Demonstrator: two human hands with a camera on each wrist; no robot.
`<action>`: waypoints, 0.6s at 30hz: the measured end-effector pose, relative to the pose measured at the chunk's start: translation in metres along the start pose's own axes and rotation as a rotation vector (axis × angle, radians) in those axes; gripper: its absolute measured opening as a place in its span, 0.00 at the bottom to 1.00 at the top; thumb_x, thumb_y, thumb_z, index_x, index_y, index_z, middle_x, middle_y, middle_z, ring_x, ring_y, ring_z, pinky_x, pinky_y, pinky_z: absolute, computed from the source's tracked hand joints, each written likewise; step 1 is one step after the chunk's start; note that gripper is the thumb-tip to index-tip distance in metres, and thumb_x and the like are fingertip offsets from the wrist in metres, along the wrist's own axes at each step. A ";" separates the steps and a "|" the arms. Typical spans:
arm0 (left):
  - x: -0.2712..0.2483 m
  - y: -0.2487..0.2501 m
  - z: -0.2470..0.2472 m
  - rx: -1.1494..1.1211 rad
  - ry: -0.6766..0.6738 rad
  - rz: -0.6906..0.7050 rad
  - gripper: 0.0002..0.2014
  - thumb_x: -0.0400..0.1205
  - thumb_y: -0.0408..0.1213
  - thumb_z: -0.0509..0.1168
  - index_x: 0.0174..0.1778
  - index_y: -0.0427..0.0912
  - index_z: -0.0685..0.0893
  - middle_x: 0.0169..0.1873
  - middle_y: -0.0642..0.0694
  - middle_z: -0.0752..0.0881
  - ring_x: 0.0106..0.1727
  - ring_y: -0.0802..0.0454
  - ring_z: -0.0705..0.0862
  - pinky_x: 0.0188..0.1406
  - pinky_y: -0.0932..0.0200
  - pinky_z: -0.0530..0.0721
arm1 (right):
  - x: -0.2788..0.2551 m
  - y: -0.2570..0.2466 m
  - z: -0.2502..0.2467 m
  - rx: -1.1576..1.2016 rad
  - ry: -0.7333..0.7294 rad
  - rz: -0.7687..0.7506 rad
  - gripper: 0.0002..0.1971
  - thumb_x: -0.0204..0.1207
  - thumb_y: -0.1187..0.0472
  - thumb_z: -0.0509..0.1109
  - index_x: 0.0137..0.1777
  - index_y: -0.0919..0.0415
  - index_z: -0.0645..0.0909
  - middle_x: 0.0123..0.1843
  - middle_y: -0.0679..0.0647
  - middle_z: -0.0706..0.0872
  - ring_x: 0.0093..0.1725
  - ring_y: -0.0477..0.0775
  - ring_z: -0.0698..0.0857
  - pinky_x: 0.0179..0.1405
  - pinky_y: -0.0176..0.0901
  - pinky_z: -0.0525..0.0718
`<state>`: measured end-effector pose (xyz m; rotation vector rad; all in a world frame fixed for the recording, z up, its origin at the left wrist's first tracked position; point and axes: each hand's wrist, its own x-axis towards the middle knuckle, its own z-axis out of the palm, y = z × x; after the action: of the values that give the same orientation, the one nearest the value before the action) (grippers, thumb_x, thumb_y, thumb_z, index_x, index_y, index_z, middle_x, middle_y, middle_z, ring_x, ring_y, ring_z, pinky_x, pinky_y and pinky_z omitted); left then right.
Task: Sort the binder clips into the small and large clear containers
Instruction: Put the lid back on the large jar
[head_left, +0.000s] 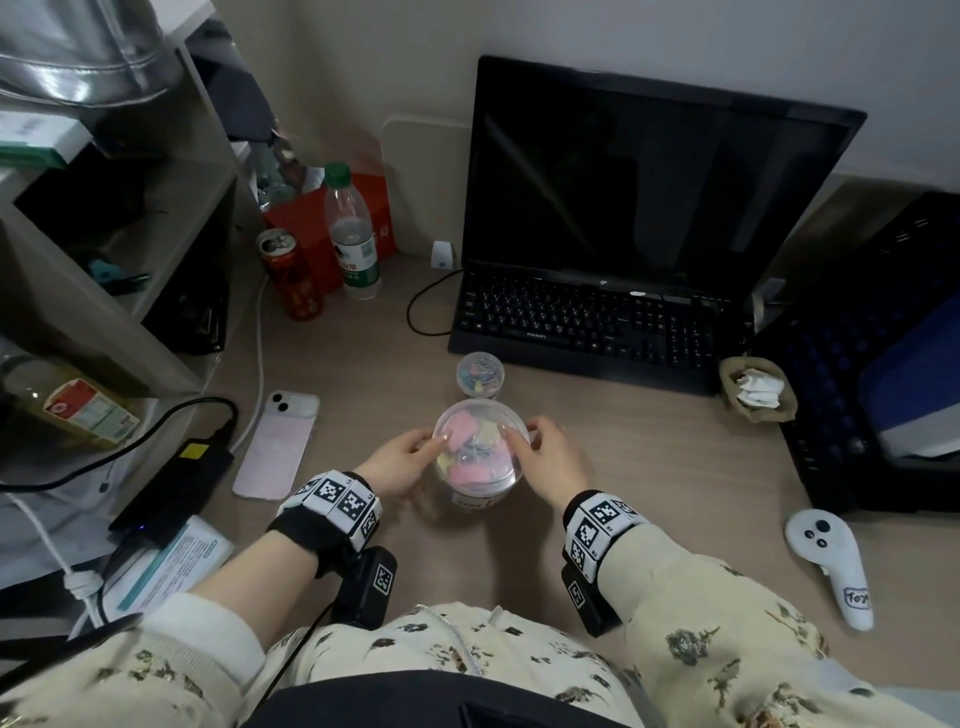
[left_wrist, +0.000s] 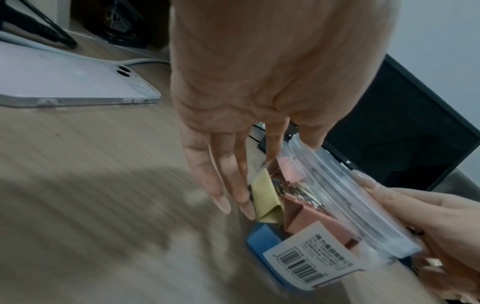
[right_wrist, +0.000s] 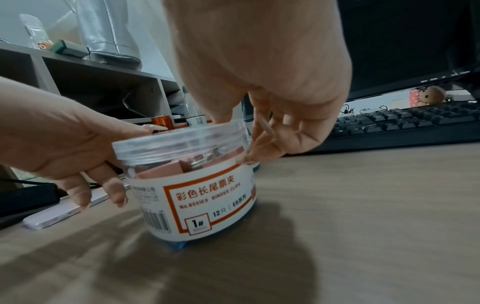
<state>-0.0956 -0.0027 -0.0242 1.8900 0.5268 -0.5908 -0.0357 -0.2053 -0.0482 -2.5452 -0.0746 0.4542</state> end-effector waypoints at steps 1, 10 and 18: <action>0.002 -0.002 0.000 0.007 0.008 0.006 0.20 0.85 0.53 0.56 0.66 0.46 0.78 0.47 0.46 0.83 0.38 0.46 0.83 0.26 0.60 0.78 | 0.001 0.000 0.000 -0.009 -0.001 -0.007 0.23 0.78 0.33 0.59 0.56 0.51 0.79 0.52 0.49 0.82 0.50 0.54 0.83 0.50 0.51 0.83; 0.006 -0.003 -0.005 0.103 0.009 0.012 0.21 0.85 0.54 0.56 0.69 0.46 0.77 0.56 0.46 0.84 0.42 0.47 0.87 0.23 0.60 0.81 | 0.005 -0.003 0.001 0.009 -0.065 0.035 0.24 0.77 0.33 0.59 0.46 0.52 0.85 0.40 0.49 0.89 0.42 0.56 0.87 0.43 0.48 0.85; 0.002 0.004 -0.005 0.162 0.031 -0.007 0.21 0.85 0.54 0.54 0.66 0.46 0.78 0.51 0.41 0.87 0.46 0.41 0.90 0.25 0.56 0.85 | 0.008 -0.009 -0.009 -0.035 -0.136 0.060 0.22 0.78 0.34 0.61 0.37 0.51 0.83 0.36 0.50 0.88 0.41 0.56 0.87 0.39 0.44 0.80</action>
<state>-0.0905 0.0005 -0.0207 2.0542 0.5189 -0.6256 -0.0249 -0.2014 -0.0391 -2.5534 -0.0568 0.6543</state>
